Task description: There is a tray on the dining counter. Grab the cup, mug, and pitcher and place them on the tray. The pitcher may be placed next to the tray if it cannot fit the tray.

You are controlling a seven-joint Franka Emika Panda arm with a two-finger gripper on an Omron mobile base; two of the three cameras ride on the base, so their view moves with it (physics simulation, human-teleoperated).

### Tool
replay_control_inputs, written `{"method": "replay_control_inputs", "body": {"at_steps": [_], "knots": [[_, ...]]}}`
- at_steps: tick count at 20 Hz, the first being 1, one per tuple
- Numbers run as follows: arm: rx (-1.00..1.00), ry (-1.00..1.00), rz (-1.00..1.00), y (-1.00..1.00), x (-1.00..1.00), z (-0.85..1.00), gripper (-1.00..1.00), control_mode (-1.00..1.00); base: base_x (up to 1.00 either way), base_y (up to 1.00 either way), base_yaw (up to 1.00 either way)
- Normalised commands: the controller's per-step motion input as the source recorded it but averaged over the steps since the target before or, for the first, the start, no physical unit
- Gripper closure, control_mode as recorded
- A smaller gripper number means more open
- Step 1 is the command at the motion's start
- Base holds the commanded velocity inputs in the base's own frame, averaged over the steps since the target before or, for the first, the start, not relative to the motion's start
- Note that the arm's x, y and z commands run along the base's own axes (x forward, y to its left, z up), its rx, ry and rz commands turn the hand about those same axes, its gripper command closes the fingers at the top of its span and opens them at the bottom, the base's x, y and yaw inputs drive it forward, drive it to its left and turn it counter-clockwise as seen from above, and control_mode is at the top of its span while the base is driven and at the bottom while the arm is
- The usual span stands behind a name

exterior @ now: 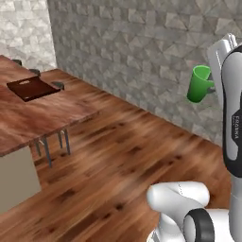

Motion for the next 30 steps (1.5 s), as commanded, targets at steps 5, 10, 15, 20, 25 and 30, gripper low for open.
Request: {"method": "replay_control_inputs", "body": {"at_steps": [5,10,15,20,25,30], "knots": [[0.00,0.00,0.00,0.00,0.00,0.00,1.00,1.00,0.30,-0.58,0.73],[0.00,0.00,0.00,0.00,0.00,0.00,1.00,1.00,0.17,-0.94,0.49],[0.00,0.00,0.00,0.00,0.00,0.00,1.00,1.00,0.37,-0.95,0.37],[0.00,0.00,0.00,0.00,0.00,0.00,1.00,1.00,0.57,-0.98,0.35],[0.00,0.00,0.00,0.00,0.00,0.00,1.00,1.00,0.89,-0.83,0.41],[0.00,0.00,0.00,0.00,0.00,0.00,1.00,1.00,0.99,-0.69,0.47]]}}
